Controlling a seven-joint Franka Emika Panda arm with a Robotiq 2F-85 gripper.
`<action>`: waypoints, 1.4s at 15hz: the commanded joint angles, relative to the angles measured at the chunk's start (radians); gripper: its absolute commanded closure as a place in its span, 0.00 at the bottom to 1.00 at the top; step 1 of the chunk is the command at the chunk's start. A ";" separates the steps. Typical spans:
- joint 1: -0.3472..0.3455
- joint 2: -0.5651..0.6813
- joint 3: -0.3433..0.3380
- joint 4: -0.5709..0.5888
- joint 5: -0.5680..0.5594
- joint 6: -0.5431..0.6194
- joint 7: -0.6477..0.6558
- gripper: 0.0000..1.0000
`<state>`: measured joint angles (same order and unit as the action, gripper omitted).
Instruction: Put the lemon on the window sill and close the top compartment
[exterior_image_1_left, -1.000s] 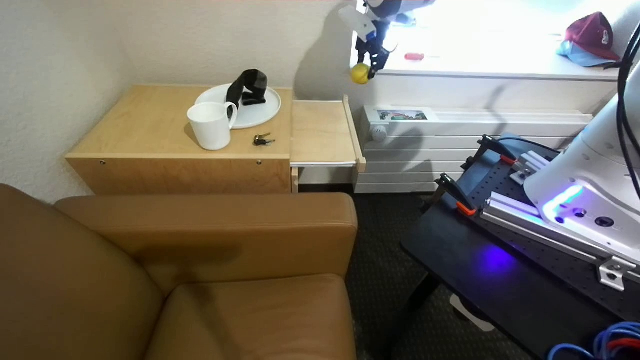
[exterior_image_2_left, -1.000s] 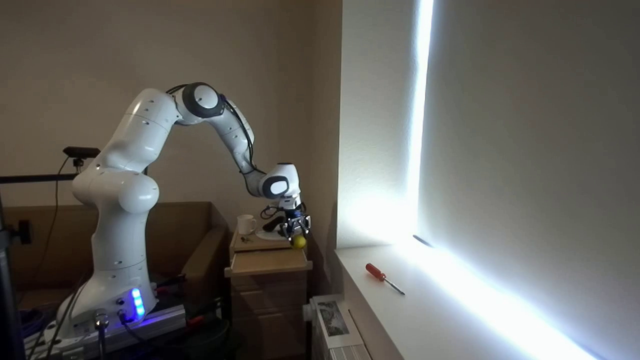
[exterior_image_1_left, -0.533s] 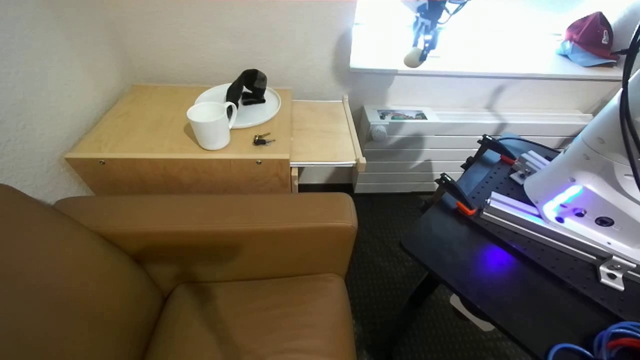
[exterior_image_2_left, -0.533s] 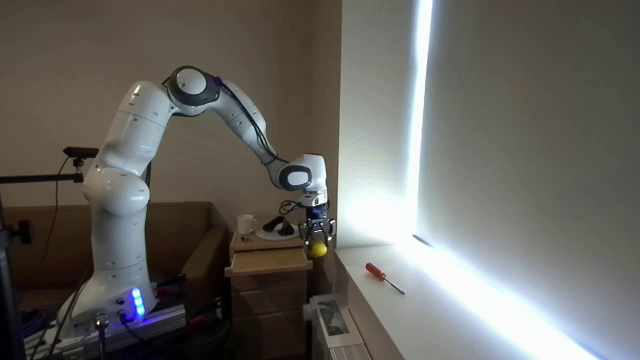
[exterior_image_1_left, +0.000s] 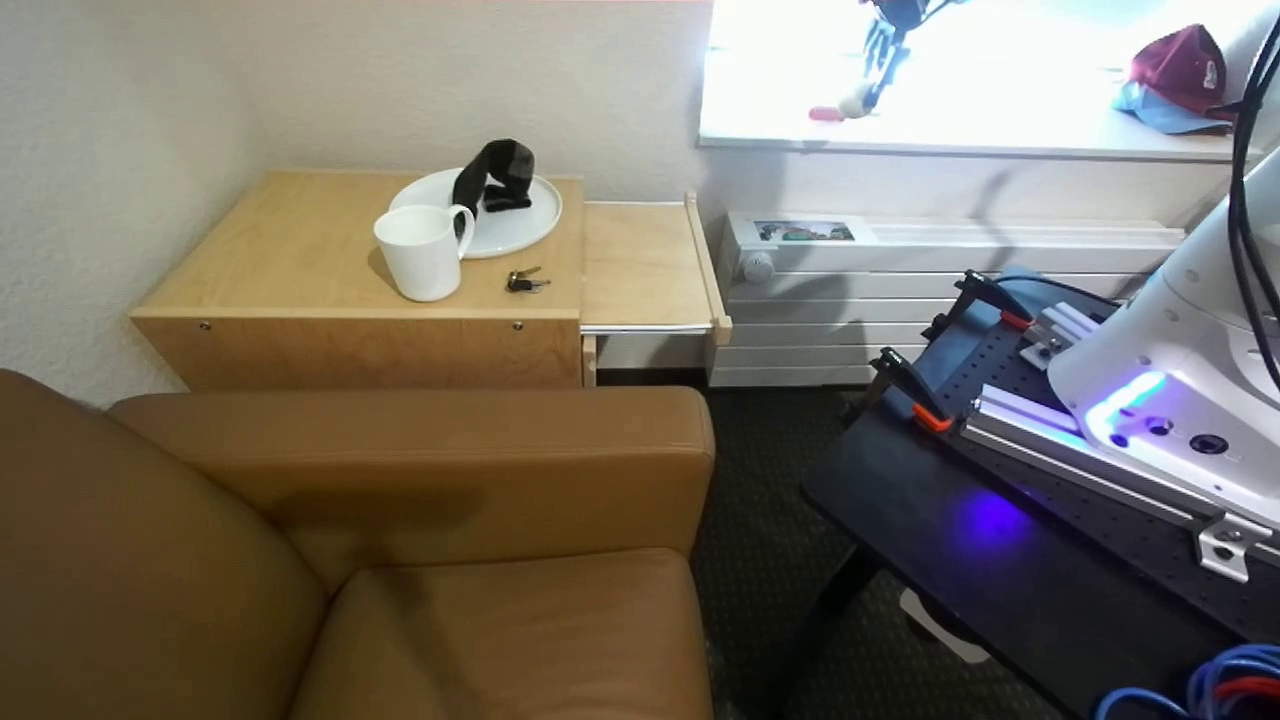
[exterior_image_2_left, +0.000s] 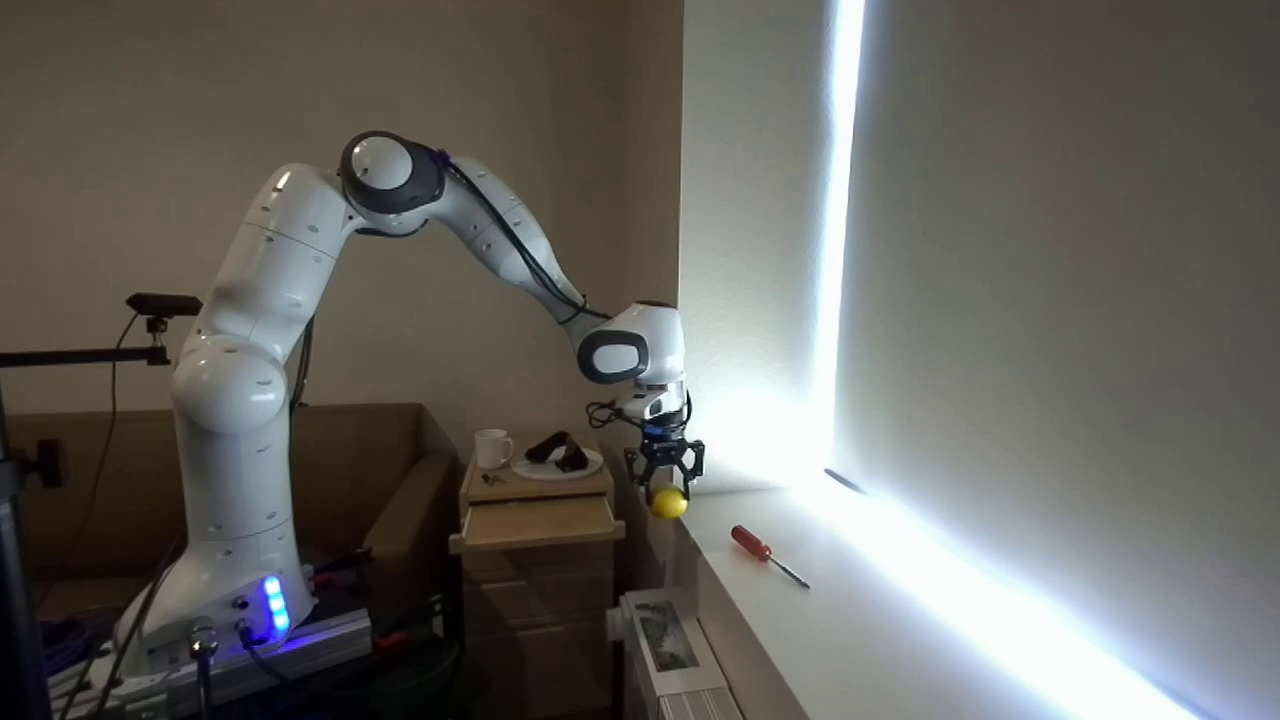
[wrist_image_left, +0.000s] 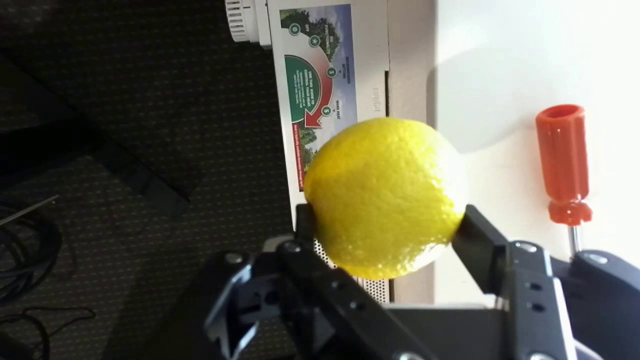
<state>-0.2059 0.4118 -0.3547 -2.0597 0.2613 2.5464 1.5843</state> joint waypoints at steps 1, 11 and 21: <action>0.043 0.036 -0.011 -0.023 -0.065 0.095 0.066 0.55; 0.139 0.371 -0.067 0.383 -0.050 0.091 0.760 0.55; -0.035 0.491 0.065 0.629 0.016 -0.098 0.951 0.55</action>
<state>-0.1839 0.8737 -0.3535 -1.5004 0.2349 2.4712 2.5124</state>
